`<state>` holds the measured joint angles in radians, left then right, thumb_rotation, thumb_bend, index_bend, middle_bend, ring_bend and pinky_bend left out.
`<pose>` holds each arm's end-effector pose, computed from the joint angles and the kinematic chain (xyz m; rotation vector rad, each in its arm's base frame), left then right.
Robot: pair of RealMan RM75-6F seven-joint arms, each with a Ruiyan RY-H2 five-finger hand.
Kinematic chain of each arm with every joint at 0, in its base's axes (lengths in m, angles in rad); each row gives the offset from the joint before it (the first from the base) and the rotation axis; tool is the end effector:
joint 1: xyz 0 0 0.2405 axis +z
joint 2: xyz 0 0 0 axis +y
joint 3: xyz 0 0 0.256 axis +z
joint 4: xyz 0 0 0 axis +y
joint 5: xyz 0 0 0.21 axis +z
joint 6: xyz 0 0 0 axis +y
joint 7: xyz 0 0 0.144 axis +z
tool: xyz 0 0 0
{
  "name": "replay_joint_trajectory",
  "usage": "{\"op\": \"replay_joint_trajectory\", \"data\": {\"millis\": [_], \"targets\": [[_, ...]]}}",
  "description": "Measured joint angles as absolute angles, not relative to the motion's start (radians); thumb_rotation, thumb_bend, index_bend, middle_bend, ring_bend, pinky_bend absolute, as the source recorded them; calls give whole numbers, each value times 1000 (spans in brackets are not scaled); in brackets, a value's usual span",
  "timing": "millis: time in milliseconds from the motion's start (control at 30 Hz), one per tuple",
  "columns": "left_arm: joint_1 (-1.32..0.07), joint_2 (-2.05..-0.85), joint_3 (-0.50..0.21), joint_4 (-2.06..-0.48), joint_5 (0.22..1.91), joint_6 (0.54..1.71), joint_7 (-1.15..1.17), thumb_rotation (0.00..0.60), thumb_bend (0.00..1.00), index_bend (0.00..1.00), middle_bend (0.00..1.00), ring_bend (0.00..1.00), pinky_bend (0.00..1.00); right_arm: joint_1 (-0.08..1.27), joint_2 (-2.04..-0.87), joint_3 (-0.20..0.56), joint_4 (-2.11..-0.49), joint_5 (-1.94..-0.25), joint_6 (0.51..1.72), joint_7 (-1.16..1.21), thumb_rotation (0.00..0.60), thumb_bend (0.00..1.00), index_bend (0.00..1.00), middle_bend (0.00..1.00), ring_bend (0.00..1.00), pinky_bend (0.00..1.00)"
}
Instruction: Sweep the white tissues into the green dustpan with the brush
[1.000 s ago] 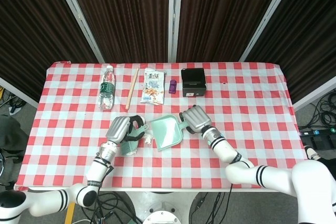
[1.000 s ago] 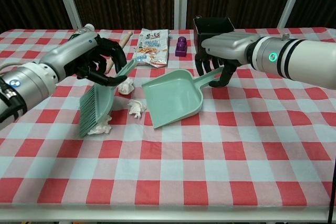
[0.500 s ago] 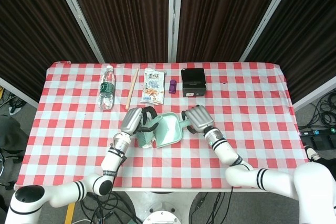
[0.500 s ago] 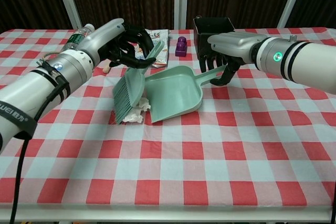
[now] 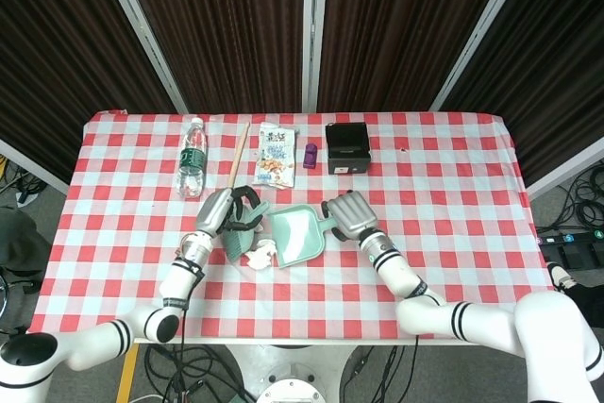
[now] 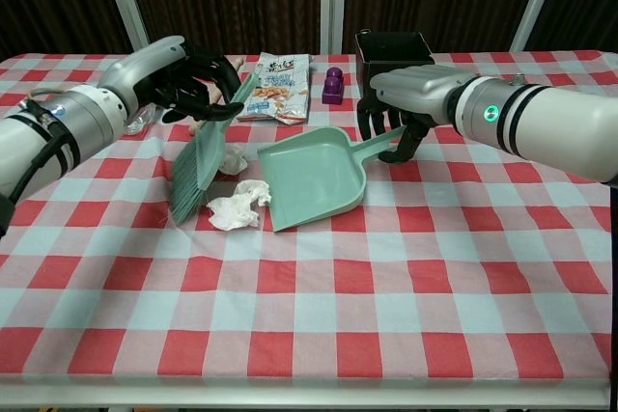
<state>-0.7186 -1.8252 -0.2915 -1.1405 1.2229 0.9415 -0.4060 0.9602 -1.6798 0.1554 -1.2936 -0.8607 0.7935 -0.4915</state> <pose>-0.1461 0.3630 -0.0665 -1.4514 -1.6101 -1.4011 -0.1159 -0.3756 -0.0674 2.0171 -0.9110 0.7255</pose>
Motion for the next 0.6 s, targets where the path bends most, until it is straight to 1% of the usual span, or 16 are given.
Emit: {"op": "replay_joint_trajectory", "data": {"millis": [300, 600], "targets": [[-770, -1867, -290, -1085, 1296, 926, -498, 600, 537, 568, 579, 697, 890, 974, -1708, 171, -1277, -834, 792, -499, 600, 529, 732, 569, 430, 332], [-798, -1901, -312, -1068, 1286, 886, -617, 600, 538, 568, 579, 692, 885, 972, -1699, 178, -1276, -835, 774, -467, 600, 546, 732, 571, 428, 330]]}}
